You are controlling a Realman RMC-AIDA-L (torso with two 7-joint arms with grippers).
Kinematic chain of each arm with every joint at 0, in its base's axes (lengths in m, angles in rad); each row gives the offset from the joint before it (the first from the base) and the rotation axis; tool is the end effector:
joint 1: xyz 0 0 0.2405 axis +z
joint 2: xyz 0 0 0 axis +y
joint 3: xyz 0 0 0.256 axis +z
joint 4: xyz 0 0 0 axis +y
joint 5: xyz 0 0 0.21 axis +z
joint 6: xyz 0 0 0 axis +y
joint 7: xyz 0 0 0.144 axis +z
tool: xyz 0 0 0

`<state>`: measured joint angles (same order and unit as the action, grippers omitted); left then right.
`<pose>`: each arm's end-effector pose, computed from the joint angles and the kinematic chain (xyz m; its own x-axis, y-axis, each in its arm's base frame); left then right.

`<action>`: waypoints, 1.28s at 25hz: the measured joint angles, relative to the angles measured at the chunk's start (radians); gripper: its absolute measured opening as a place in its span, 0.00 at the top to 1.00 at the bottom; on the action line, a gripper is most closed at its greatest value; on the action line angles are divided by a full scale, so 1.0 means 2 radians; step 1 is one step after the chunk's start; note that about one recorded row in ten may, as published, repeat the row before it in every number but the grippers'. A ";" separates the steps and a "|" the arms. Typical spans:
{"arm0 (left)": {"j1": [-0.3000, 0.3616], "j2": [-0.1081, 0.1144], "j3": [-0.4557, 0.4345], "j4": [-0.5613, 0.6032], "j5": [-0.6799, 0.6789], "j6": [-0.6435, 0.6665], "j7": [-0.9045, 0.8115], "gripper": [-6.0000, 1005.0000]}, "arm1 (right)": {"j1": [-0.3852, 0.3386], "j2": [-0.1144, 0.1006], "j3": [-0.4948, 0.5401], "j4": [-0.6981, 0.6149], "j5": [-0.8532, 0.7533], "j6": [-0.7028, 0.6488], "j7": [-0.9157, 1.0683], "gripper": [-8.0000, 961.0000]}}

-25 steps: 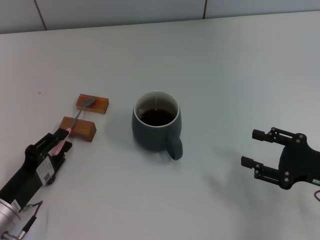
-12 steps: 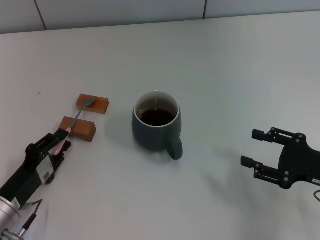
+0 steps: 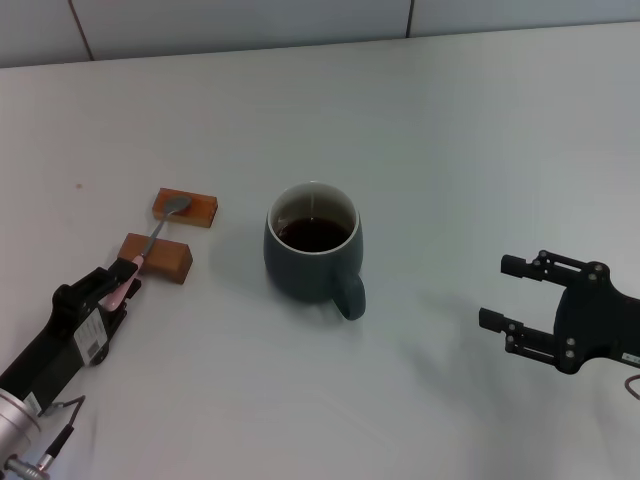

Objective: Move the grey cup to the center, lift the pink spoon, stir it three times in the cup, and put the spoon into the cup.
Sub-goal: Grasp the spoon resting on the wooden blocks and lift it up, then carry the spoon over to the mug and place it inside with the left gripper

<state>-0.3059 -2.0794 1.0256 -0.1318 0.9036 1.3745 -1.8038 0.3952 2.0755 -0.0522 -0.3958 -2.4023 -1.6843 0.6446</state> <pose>-0.3571 0.2227 -0.0625 -0.6085 0.4735 0.6368 0.7657 0.1396 0.6279 0.3351 0.2428 -0.0138 0.8402 -0.0713 -0.5376 -0.3231 -0.8620 -0.3906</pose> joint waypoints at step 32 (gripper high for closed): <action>0.000 0.000 0.006 0.017 0.000 0.026 0.040 0.86 | 0.001 0.000 0.000 0.000 -0.001 0.000 0.005 0.30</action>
<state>-0.3058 -2.0801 1.0382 -0.0981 0.9039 1.4273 -1.7234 0.3973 2.0754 -0.0522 -0.3958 -2.4038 -1.6834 0.6547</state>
